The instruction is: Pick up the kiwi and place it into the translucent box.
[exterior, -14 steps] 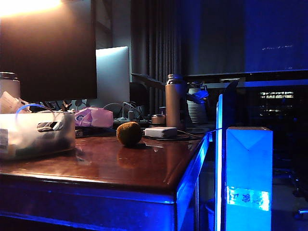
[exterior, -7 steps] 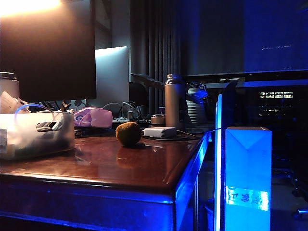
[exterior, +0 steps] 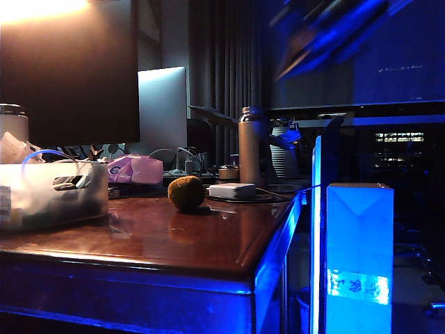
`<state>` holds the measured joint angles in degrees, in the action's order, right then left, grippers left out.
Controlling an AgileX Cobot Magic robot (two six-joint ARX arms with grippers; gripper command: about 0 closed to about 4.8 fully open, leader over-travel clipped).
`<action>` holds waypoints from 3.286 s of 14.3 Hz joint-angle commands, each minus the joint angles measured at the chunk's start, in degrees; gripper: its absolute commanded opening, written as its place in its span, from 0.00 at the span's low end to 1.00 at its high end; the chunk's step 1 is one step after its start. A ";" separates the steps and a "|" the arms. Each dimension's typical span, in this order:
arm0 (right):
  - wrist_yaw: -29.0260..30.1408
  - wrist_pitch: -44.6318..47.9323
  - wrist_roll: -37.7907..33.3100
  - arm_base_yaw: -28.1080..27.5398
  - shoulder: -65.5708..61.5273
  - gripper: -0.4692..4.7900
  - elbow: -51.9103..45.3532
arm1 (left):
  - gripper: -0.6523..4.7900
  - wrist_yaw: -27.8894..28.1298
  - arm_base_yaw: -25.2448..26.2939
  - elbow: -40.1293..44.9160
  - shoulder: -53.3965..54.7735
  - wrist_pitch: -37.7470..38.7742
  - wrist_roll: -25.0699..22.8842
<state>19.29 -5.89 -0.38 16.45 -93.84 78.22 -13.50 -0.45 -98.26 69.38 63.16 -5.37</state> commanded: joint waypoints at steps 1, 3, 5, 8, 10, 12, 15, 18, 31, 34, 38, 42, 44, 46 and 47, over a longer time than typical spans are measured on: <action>-0.31 9.35 -14.10 5.51 -13.49 0.09 7.54 | 0.11 -0.44 -0.04 -0.26 -0.13 -0.35 0.00; -0.59 17.79 -28.11 7.58 -20.26 0.09 9.94 | 0.11 -2.36 -0.04 -0.26 -0.13 -0.22 0.00; -3.41 20.28 -31.32 9.70 -25.38 0.09 12.31 | 0.11 -2.40 -0.04 -0.26 -0.13 -0.22 0.00; -4.68 20.55 -27.98 12.70 -30.38 1.00 14.53 | 0.11 -2.43 -0.07 -0.26 -0.13 0.02 0.00; -8.55 20.26 -26.29 14.21 -32.26 1.00 14.56 | 0.11 -3.87 -0.07 -0.26 -0.13 0.26 0.00; -14.32 18.51 -23.54 15.63 -33.07 1.00 14.56 | 0.11 -6.62 -0.13 -0.26 -0.13 0.26 0.00; -16.83 18.64 -21.44 16.57 -34.40 1.00 14.64 | 0.11 -7.78 -0.13 -0.24 -0.13 0.24 0.00; -16.90 17.59 -21.42 16.94 -37.03 1.00 17.31 | 0.11 -8.04 -0.13 -0.24 -0.13 0.31 0.00; -15.47 4.63 -20.11 16.92 -43.01 0.68 26.34 | 0.11 -8.20 -1.79 -0.24 -0.13 0.13 -0.13; -14.03 4.26 -16.55 16.92 -42.56 0.69 28.52 | 0.11 -8.20 -1.77 -0.24 -0.13 -0.22 -0.13; -11.26 1.05 -14.32 16.92 -41.33 0.69 37.66 | 0.11 -4.52 -1.73 -0.26 -0.13 -0.22 0.02; -2.40 3.82 -13.81 18.34 -41.38 0.69 46.29 | 0.11 14.16 -1.73 -0.24 -0.13 -0.20 1.33; -2.19 7.50 -12.07 20.57 -41.38 0.69 46.69 | 0.11 17.90 -1.73 -0.24 -0.13 0.04 1.31; -2.40 8.07 -8.96 23.43 -41.64 0.69 46.66 | 0.11 17.97 -1.73 -0.24 -0.13 0.22 1.31; -2.56 8.92 -7.50 25.05 -42.25 0.69 46.64 | 0.11 17.97 -1.73 -0.24 -0.13 0.26 1.31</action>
<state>16.71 0.89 -9.61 40.49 -135.74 124.73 4.27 -2.22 -98.28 69.41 63.72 -4.25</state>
